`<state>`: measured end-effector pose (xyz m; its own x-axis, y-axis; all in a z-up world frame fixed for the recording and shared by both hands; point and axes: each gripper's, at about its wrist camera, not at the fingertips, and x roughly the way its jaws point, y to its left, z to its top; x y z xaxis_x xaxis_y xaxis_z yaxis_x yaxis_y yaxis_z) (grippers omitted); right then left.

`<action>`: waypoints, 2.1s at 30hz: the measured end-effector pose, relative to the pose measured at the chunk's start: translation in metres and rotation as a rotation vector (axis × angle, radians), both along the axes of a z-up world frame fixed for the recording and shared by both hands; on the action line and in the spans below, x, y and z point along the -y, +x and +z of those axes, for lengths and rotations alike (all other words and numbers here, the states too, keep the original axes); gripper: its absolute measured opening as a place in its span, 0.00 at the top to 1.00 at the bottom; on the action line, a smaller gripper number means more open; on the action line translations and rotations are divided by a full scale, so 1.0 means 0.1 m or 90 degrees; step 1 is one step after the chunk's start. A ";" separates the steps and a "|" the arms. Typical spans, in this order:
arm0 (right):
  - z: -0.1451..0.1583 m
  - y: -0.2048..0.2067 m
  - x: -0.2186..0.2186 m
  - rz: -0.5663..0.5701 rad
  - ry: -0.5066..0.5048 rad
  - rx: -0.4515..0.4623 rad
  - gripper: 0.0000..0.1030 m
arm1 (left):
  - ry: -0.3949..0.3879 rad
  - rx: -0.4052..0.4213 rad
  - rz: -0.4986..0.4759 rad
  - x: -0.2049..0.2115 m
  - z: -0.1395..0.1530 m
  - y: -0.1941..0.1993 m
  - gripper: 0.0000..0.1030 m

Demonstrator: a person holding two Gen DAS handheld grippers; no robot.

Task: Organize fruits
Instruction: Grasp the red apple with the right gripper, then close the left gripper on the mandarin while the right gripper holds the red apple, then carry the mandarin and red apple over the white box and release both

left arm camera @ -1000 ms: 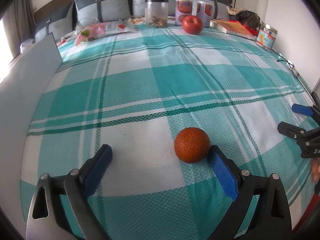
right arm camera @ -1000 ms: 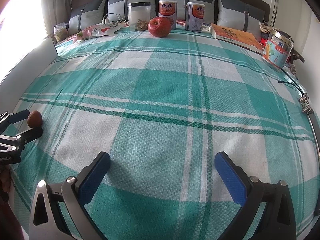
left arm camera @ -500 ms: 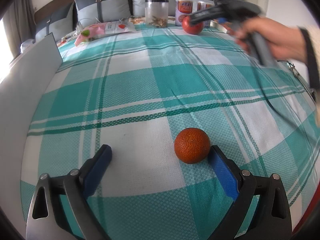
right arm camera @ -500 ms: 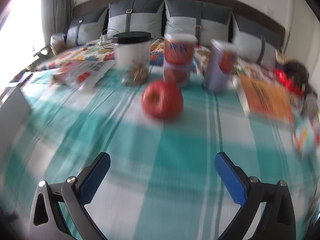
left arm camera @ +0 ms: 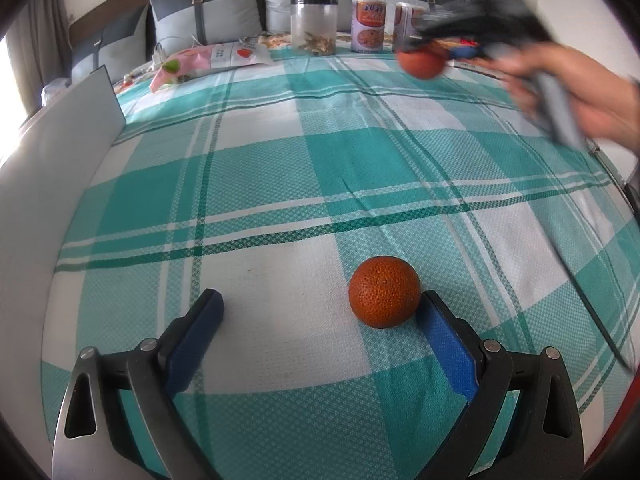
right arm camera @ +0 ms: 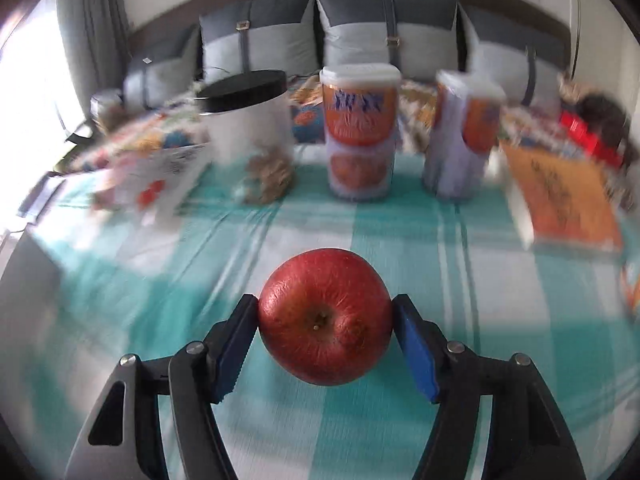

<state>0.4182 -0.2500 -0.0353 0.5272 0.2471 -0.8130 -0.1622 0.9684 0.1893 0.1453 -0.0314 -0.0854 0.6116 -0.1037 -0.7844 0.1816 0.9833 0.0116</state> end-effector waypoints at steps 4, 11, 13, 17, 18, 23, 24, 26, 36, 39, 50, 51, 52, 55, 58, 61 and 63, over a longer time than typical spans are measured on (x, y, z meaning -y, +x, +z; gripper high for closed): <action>0.14 -0.90 0.14 0.031 0.005 -0.022 0.34 | 0.000 0.000 0.000 0.00 0.00 0.00 0.04; 0.12 -2.40 0.10 0.043 -0.016 -0.068 0.33 | 0.000 0.000 0.000 0.00 0.00 0.00 0.04; 0.05 -2.62 0.07 0.022 -0.019 -0.030 0.32 | 0.000 0.000 0.000 0.00 -0.01 0.00 0.04; -0.18 -2.66 -0.01 -0.005 -0.053 -0.006 0.12 | 0.000 -0.001 0.000 0.00 0.00 0.00 0.04; -0.21 -2.66 -0.02 -0.009 -0.058 -0.008 0.11 | 0.001 -0.001 0.000 0.00 0.00 0.00 0.04; -0.30 -2.65 -0.12 0.000 -0.096 -0.014 0.00 | 0.000 -0.001 -0.001 -0.01 0.00 0.01 0.04; -0.31 -2.64 -0.11 -0.001 -0.092 -0.015 0.00 | 0.000 -0.001 -0.001 0.00 0.00 0.00 0.04; -0.32 -2.62 -0.11 -0.001 -0.090 -0.016 0.00 | -0.001 -0.001 -0.001 -0.01 0.00 0.01 0.04; -0.32 -2.62 -0.10 -0.001 -0.090 -0.016 0.00 | 0.000 -0.001 -0.001 -0.01 0.00 0.01 0.04; -0.32 -2.62 -0.10 -0.002 -0.090 -0.016 0.00 | -0.006 -0.002 -0.002 -0.01 0.00 0.01 0.05; -0.32 -2.62 -0.10 -0.002 -0.087 -0.015 0.00 | -0.001 -0.001 -0.063 0.16 0.09 -0.04 0.07; -0.32 -2.61 -0.08 -0.002 -0.080 -0.014 0.00 | 0.012 0.004 -0.064 0.20 0.10 -0.03 0.14; -0.32 -2.62 -0.06 -0.002 -0.067 -0.013 0.00 | 0.021 0.008 -0.064 0.25 0.10 -0.02 0.30; -0.26 -2.66 0.19 -0.006 0.062 0.002 0.00 | -0.019 -0.010 -0.047 0.22 0.12 0.02 0.71; -0.21 -2.63 0.40 -0.059 0.104 -0.024 0.01 | -0.058 -0.014 -0.024 0.11 0.17 -0.08 0.72; -0.05 -2.49 0.30 -0.039 0.071 -0.011 0.02 | -0.093 -0.031 -0.010 -0.02 0.26 -0.21 0.72; -0.02 -2.37 0.16 -0.009 0.041 -0.029 0.08 | -0.118 -0.038 -0.003 -0.13 0.39 -0.29 0.72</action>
